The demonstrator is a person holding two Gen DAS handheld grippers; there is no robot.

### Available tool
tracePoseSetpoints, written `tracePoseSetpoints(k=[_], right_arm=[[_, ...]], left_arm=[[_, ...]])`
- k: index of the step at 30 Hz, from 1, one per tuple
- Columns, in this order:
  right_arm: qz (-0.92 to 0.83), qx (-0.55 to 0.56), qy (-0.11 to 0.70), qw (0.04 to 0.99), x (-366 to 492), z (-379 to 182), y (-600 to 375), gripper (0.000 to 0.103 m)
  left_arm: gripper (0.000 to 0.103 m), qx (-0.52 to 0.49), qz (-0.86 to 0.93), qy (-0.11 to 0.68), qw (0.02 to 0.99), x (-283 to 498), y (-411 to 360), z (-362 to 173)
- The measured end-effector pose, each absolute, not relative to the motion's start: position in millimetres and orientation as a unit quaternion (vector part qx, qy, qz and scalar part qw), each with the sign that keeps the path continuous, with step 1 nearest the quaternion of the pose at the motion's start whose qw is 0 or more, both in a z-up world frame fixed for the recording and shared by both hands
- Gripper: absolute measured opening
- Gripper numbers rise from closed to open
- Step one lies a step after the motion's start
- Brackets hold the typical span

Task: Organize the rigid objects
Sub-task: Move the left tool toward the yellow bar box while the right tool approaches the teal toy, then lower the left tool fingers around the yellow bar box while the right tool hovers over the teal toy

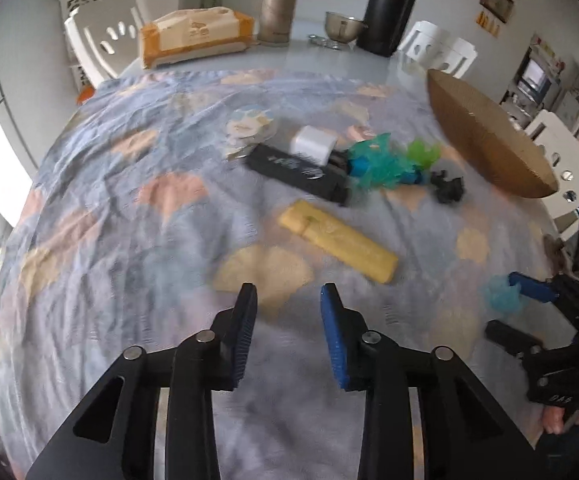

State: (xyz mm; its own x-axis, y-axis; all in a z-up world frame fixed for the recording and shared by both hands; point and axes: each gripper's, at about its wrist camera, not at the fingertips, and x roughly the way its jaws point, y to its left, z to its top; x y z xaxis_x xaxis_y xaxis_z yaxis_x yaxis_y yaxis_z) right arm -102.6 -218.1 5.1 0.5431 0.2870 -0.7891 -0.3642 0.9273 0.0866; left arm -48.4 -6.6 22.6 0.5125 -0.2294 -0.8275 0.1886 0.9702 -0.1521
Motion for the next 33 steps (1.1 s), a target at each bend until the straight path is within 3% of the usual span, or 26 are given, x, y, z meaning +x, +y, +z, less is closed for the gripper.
tracePoseSetpoints(k=[2,10,12,14,25,27,29,30,31,33], right_arm=[[0.182,-0.047,0.439,0.878,-103,5,-217,0.067],[0.179,-0.043,0.440,0.879,-103,5,-221,0.068],[0.183,-0.041,0.439,0.879,-104,5,-222,0.069],[0.187,-0.036,0.441,0.877,-104,5,-223,0.069],[0.192,-0.034,0.438,0.877,-106,5,-222,0.070],[0.190,-0.031,0.438,0.878,-105,6,-223,0.070],[0.189,-0.025,0.440,0.878,-104,6,-225,0.070],[0.187,-0.023,0.440,0.878,-103,5,-226,0.070],[0.185,-0.022,0.441,0.878,-103,5,-226,0.070],[0.182,-0.021,0.442,0.878,-102,5,-226,0.070]], left_arm=[[0.043,-0.028,-0.136,0.480,0.866,-46,-18,23],[0.049,0.016,-0.073,0.473,0.878,-20,-70,12],[0.043,0.037,-0.071,0.466,0.881,-21,-76,10],[0.010,0.046,-0.087,0.457,0.884,-27,-77,12],[0.009,0.020,-0.150,0.461,0.874,-52,-21,19],[0.017,0.016,-0.155,0.464,0.872,-47,-23,21],[0.046,0.006,-0.153,0.464,0.872,-41,-29,25],[0.055,-0.007,-0.155,0.469,0.869,-35,-34,25],[0.072,-0.022,-0.156,0.471,0.868,-29,-37,25],[0.078,-0.038,-0.143,0.464,0.874,-22,-42,26]])
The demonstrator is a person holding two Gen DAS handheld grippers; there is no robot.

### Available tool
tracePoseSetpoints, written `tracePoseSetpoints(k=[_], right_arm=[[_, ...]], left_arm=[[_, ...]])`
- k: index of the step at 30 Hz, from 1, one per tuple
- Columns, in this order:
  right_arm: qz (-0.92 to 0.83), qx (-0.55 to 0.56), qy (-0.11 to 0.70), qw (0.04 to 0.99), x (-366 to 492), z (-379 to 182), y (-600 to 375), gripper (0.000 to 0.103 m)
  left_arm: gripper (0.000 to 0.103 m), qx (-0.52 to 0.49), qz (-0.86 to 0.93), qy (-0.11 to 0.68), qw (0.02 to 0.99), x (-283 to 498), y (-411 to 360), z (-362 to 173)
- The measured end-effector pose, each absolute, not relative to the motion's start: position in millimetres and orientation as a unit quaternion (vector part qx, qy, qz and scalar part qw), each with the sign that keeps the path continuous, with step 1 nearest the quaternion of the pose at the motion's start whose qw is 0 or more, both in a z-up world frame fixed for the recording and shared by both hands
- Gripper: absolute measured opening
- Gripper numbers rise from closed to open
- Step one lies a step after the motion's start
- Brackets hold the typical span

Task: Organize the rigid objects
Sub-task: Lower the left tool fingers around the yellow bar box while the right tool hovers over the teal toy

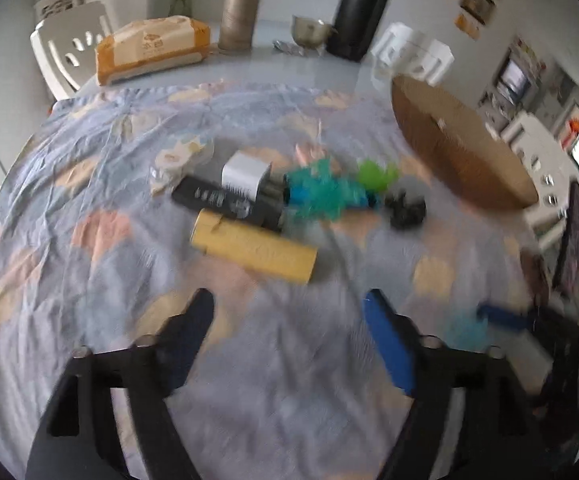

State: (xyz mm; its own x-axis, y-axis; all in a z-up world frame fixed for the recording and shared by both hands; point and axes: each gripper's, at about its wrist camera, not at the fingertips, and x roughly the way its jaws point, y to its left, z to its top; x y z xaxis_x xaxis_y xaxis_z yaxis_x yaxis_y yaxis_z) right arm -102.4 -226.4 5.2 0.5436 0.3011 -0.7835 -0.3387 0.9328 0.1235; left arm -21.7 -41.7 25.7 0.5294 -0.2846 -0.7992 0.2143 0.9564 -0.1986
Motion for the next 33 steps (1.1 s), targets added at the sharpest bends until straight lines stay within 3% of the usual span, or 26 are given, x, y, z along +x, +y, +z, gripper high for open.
tracePoseSetpoints(k=[14,15,17,25,33], right_arm=[[0.181,-0.028,0.439,0.880,-104,5,-223,0.071],[0.180,-0.027,0.439,0.880,-104,5,-224,0.071],[0.181,-0.025,0.439,0.880,-104,5,-224,0.071],[0.180,-0.028,0.437,0.881,-104,5,-223,0.071],[0.176,-0.022,0.450,0.875,-102,3,-228,0.071]], left_arm=[[0.076,0.005,-0.012,0.464,0.885,11,-70,5],[0.074,0.010,-0.010,0.462,0.887,11,-71,6],[0.058,0.011,-0.019,0.459,0.888,11,-70,8],[0.023,0.013,-0.084,0.459,0.884,-9,-53,16],[0.023,0.013,-0.137,0.457,0.879,-30,-17,22]])
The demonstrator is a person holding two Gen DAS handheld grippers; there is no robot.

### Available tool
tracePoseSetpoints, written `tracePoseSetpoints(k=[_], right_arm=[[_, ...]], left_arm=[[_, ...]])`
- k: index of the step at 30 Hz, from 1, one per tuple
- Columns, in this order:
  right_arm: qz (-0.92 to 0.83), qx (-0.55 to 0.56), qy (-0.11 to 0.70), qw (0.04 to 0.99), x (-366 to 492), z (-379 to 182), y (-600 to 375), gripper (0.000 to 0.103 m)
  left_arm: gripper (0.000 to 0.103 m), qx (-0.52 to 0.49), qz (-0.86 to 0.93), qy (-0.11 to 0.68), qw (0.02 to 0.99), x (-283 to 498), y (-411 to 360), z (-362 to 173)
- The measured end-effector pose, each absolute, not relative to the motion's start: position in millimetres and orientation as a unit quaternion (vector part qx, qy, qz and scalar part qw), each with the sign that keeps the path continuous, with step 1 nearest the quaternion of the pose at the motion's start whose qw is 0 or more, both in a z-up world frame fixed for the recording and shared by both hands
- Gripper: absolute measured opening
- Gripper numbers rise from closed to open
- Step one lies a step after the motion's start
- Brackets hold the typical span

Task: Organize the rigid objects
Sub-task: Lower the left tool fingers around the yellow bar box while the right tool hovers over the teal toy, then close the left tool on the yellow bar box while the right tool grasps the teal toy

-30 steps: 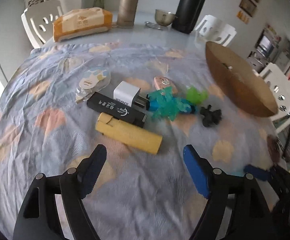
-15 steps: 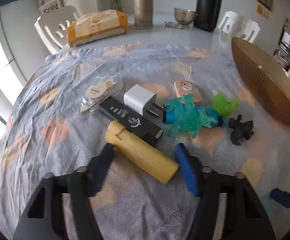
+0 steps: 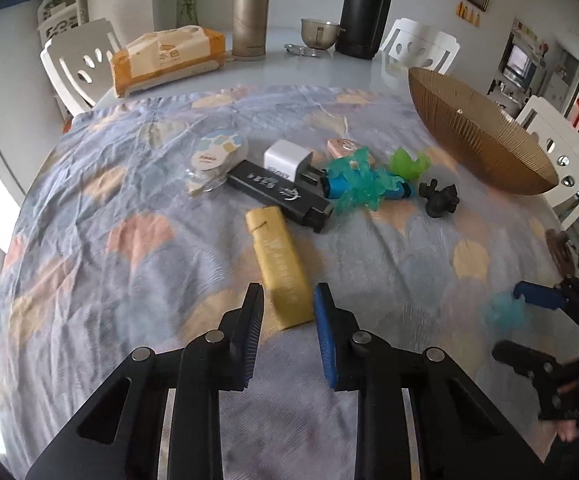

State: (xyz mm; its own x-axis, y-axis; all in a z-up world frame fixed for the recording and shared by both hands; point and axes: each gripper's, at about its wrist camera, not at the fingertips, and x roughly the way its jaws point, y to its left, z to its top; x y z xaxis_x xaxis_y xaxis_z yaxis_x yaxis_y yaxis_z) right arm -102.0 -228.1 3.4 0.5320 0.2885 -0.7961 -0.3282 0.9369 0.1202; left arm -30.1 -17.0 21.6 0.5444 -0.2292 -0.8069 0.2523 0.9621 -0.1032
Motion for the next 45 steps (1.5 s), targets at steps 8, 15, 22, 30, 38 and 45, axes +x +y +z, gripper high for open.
tracePoseSetpoints(k=[8,15,22,30,38,45], right_arm=[[0.167,-0.054,0.456,0.872,-124,2,-233,0.075],[0.159,-0.047,0.457,0.874,-112,2,-234,0.073],[0.143,-0.072,0.451,0.878,-102,7,-209,0.035],[0.151,0.026,0.434,0.888,-86,49,-222,0.034],[0.091,0.046,0.454,0.885,-53,9,-229,0.034],[0.071,-0.002,0.443,0.894,-54,5,-218,0.035]], left_arm=[[0.039,-0.004,-0.161,0.474,0.866,-18,-24,16],[0.040,0.027,-0.111,0.471,0.874,-3,-38,12],[0.022,0.043,-0.105,0.456,0.882,-6,-40,11],[0.022,0.022,-0.157,0.432,0.888,-34,-38,26],[0.023,0.018,-0.131,0.428,0.894,-36,-36,16],[0.023,0.016,-0.104,0.437,0.893,-34,-33,12]])
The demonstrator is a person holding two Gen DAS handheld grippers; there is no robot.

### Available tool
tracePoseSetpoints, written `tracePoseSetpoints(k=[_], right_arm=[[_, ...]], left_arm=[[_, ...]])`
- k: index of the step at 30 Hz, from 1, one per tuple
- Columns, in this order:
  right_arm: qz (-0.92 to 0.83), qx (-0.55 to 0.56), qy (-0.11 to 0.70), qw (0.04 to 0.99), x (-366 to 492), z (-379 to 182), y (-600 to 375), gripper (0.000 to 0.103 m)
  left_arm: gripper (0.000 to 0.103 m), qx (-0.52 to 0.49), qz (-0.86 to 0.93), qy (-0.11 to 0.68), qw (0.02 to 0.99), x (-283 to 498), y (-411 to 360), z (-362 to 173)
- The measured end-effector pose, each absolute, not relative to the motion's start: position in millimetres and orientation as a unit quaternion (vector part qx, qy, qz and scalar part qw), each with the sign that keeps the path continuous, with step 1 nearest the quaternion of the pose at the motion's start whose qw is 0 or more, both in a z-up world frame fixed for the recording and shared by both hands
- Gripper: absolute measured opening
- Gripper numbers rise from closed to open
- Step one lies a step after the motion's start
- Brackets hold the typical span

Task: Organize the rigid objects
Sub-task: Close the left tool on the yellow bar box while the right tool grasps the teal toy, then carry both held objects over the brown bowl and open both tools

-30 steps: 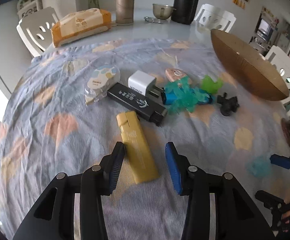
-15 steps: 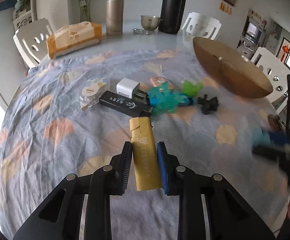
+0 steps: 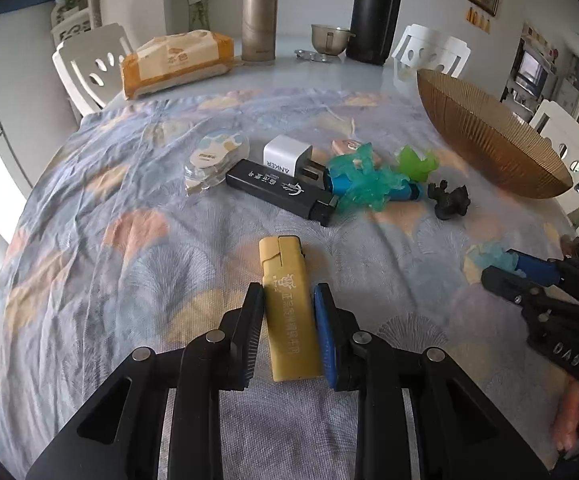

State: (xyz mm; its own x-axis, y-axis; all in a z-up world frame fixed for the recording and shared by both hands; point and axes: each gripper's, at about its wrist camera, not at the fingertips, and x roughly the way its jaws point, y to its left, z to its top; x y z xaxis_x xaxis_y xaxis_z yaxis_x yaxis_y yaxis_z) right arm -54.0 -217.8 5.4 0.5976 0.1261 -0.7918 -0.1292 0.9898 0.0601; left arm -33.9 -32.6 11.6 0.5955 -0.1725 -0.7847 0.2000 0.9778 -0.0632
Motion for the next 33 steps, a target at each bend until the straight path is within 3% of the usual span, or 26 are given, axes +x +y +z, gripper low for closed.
tracePoseSetpoints(k=[3,6,7,8,9,10,17,22,33], right_arm=[[0.066,-0.018,0.441,0.895,-55,5,-213,0.038],[0.065,-0.012,0.445,0.893,-53,3,-216,0.056],[0.065,-0.010,0.444,0.893,-53,3,-217,0.056],[0.063,-0.012,0.442,0.895,-54,3,-217,0.053],[0.059,-0.015,0.439,0.897,-55,4,-217,0.039],[0.058,-0.016,0.437,0.897,-55,4,-216,0.034],[0.069,0.005,0.370,0.926,-76,25,-224,0.034],[0.058,0.063,0.345,0.935,-85,47,-251,0.034],[-0.024,0.089,0.185,0.978,-126,209,-310,0.034]], left_arm=[[0.037,0.013,-0.114,0.438,0.892,-34,-33,11],[0.037,0.038,-0.103,0.436,0.893,-35,-41,10],[0.034,0.043,-0.101,0.435,0.894,-36,-42,10],[0.024,0.049,-0.103,0.433,0.894,-36,-44,11],[0.021,0.053,-0.105,0.430,0.895,-37,-46,11],[0.021,0.056,-0.106,0.429,0.895,-38,-47,11],[0.021,0.032,-0.111,0.382,0.917,-55,-40,30],[0.021,-0.011,-0.140,0.342,0.929,-73,-43,71],[0.021,-0.035,-0.245,0.237,0.939,-37,-113,193]])
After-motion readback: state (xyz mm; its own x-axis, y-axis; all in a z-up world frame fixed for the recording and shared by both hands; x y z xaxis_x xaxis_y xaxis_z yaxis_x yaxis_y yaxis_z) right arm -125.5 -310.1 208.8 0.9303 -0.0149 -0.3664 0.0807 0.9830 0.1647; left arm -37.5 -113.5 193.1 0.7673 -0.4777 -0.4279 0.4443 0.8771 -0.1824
